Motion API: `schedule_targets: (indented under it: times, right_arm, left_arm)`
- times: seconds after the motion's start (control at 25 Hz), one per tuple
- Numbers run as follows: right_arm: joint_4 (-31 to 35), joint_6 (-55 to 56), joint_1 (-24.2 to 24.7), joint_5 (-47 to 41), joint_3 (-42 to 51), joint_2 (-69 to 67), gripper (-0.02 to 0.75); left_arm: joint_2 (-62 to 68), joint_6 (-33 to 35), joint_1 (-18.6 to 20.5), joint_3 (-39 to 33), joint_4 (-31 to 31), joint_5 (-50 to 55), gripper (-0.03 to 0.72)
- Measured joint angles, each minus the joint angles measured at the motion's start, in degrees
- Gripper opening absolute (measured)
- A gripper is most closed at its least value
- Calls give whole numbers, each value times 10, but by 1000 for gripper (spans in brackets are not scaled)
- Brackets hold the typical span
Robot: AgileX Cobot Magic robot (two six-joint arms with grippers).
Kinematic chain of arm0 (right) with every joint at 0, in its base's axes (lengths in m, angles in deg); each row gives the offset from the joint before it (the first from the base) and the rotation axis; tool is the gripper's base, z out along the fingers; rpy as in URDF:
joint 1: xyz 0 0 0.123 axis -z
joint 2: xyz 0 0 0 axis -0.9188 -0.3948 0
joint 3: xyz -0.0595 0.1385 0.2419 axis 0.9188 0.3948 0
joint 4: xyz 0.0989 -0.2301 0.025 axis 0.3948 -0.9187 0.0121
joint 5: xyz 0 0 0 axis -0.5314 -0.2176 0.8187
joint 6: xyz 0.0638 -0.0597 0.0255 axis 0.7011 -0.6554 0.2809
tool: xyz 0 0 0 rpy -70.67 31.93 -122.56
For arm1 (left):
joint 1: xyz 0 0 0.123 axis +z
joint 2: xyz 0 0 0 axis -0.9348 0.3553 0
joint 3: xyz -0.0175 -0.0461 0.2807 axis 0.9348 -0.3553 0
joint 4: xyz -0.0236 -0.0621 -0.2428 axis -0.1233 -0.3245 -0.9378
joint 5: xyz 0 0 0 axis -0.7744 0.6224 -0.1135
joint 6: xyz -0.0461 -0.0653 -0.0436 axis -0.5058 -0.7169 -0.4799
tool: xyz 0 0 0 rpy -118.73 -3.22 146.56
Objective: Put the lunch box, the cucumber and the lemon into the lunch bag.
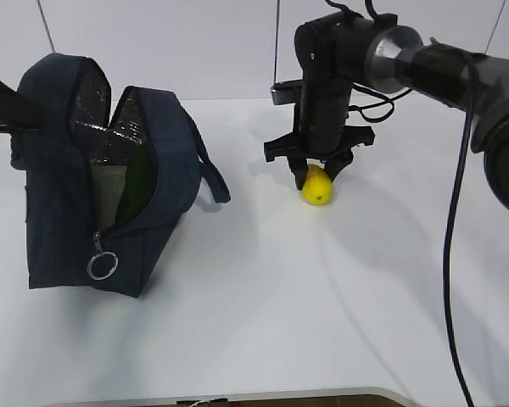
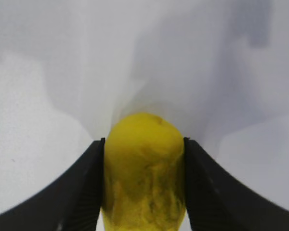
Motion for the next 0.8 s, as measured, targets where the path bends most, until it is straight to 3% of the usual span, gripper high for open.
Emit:
schedule_targets:
  times: [0.24, 0.8]
  right_arm:
    - [1, 0, 0, 0, 0, 0, 365]
    - [75, -27, 0, 1, 0, 88, 362]
  left_arm:
    - [0, 0, 0, 0, 0, 0, 8]
    - [0, 0, 0, 0, -3, 0, 8]
